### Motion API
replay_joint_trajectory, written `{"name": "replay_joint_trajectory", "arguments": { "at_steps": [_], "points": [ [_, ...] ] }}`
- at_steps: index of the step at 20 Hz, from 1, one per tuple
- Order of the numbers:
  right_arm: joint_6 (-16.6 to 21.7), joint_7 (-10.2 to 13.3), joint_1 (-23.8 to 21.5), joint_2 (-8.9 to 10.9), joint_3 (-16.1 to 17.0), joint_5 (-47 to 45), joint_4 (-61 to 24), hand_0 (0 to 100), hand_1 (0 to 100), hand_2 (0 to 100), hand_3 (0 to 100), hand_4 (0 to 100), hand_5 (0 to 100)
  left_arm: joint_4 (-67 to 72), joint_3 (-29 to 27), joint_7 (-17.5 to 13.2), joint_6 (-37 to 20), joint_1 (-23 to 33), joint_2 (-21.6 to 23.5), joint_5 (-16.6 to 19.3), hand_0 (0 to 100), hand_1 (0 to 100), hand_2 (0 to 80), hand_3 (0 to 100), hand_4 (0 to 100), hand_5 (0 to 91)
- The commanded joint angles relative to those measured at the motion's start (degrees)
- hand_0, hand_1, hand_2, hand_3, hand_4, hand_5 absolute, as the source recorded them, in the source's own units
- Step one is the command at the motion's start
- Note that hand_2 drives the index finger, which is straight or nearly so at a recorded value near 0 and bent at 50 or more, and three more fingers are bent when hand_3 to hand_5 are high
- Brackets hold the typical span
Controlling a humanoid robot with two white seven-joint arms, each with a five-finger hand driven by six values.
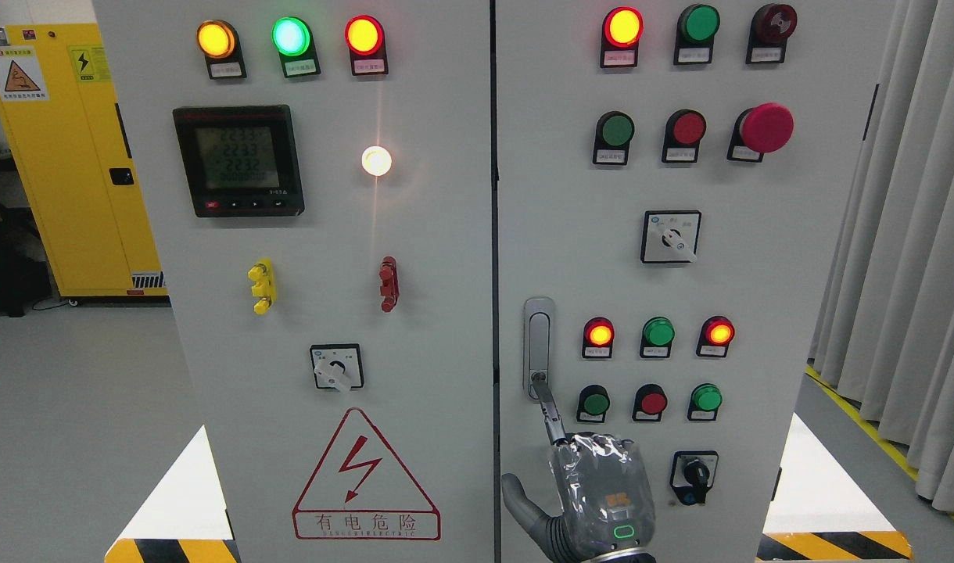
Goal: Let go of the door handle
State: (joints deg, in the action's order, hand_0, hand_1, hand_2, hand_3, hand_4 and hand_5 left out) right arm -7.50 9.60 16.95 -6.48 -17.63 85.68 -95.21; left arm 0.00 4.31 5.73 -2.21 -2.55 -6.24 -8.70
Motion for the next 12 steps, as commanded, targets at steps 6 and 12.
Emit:
{"name": "replay_joint_trajectory", "arguments": {
  "at_steps": [6,12],
  "points": [
    [-0.2,-1.0,-0.2,-0.02,-0.2,0.0,-0.1,31,40,0,100,100,100,-0.7,0.0,0.0,0.0,0.0,0.0,0.0,12,56,0.0,0,0,0.0],
    [-0.2,-1.1,-0.4,0.07,-0.2,0.1,-0.1,31,40,0,100,100,100,-0.7,0.0,0.0,0.0,0.0,0.0,0.0,12,56,0.0,0,0,0.0]
  ]
}}
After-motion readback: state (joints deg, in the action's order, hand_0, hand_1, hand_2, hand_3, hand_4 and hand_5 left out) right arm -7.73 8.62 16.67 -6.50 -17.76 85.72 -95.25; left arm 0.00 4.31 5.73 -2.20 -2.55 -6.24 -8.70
